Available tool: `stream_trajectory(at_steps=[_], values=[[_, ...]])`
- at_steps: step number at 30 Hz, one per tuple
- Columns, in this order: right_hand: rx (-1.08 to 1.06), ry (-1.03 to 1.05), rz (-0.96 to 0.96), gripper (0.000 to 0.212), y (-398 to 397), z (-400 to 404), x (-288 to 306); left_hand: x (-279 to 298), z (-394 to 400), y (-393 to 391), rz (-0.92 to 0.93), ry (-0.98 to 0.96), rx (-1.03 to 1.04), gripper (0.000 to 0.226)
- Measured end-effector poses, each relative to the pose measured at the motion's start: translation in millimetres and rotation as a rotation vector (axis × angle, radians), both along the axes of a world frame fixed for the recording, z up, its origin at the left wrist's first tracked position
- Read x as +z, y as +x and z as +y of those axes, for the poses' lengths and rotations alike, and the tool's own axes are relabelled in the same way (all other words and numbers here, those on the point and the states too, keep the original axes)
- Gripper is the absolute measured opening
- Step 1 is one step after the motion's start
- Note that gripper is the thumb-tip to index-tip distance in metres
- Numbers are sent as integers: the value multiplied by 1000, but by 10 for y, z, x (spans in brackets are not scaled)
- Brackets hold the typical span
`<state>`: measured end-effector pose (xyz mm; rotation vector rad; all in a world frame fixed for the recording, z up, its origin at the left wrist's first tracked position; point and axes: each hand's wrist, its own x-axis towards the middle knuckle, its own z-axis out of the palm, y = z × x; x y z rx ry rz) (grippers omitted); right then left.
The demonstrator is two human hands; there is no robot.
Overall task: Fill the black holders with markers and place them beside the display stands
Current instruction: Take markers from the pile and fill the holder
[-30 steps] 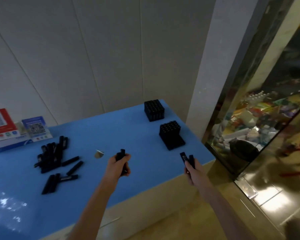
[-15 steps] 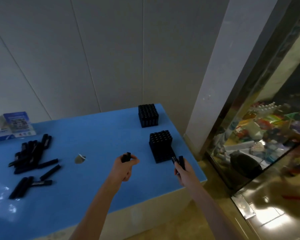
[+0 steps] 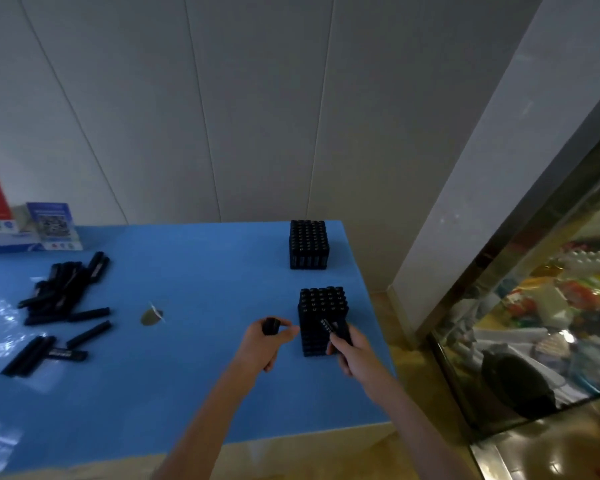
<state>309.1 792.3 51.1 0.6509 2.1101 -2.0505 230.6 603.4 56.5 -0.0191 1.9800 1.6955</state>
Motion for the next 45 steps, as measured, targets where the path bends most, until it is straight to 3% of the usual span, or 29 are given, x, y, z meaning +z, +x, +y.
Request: stream_trajectory(at_steps=[9, 15, 18, 19, 22, 26, 32, 38, 42, 45], values=[[334, 37, 36, 22, -191, 108, 175, 87, 358, 20, 100, -38, 41, 14], [345, 178, 13, 20, -289, 294, 232, 112, 235, -44, 94, -57, 178, 22], [407, 305, 39, 35, -297, 460, 210, 108, 66, -90, 89, -47, 282, 25], [411, 329, 42, 37, -304, 495, 219, 109, 10, -105, 89, -18, 318, 24], [314, 318, 109, 17, -348, 553, 212, 118, -126, -142, 95, 57, 400, 19], [202, 328, 172, 22, -432, 588, 173, 111, -227, -167, 98, 117, 441, 20], [226, 272, 185, 10, -537, 569, 115, 107, -317, -173, 123, 155, 422, 24], [248, 335, 141, 27, -581, 514, 109, 77, -352, -223, 114, 184, 429, 19], [243, 421, 173, 7, -602, 494, 100, 45, -369, -243, 107, 180, 443, 18], [220, 423, 200, 9, -591, 499, 86, 26, -383, -259, 105, 167, 443, 20]])
